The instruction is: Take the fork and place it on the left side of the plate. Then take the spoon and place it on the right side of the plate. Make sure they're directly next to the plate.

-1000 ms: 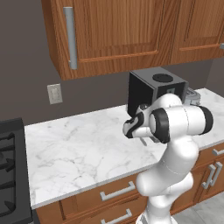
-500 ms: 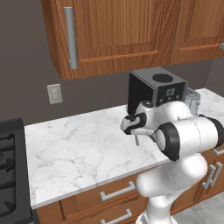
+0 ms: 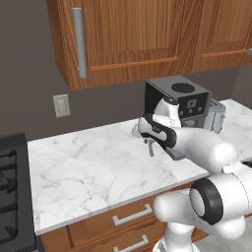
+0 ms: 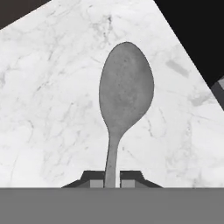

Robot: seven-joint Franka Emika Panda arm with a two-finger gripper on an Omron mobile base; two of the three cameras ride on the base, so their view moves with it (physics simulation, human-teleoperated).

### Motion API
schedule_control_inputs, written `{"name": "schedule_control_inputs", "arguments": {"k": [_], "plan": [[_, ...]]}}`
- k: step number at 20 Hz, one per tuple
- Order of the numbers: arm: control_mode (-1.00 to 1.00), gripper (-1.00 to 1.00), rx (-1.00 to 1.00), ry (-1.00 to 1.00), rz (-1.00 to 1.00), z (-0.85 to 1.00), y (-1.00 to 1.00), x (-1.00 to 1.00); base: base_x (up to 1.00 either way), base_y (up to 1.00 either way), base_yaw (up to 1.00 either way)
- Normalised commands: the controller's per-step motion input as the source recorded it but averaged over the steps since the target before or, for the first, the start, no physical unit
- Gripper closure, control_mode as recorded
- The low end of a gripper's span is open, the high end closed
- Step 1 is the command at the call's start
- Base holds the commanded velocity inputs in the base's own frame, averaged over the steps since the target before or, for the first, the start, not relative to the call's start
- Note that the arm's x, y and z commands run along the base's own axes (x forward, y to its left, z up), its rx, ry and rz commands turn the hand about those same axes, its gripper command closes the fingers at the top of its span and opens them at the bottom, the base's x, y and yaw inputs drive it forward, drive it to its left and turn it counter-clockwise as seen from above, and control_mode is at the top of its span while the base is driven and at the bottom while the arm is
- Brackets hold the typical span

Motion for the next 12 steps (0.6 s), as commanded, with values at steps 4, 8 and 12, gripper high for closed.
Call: {"name": "schedule_control_inputs", "arguments": {"k": [4,8,12], "plan": [[-1.0,1.0,0.02,0.13,0.01,0.06,0.41,-0.68,0.0,0.0,0.0],[-1.0,1.0,0.0,0.08,0.0,0.0,0.4,-0.55,0.0,0.0,0.0],[-1.0,1.0,0.0,0.02,0.0,0.0,0.07,-0.11,0.0,0.0,0.0]]}}
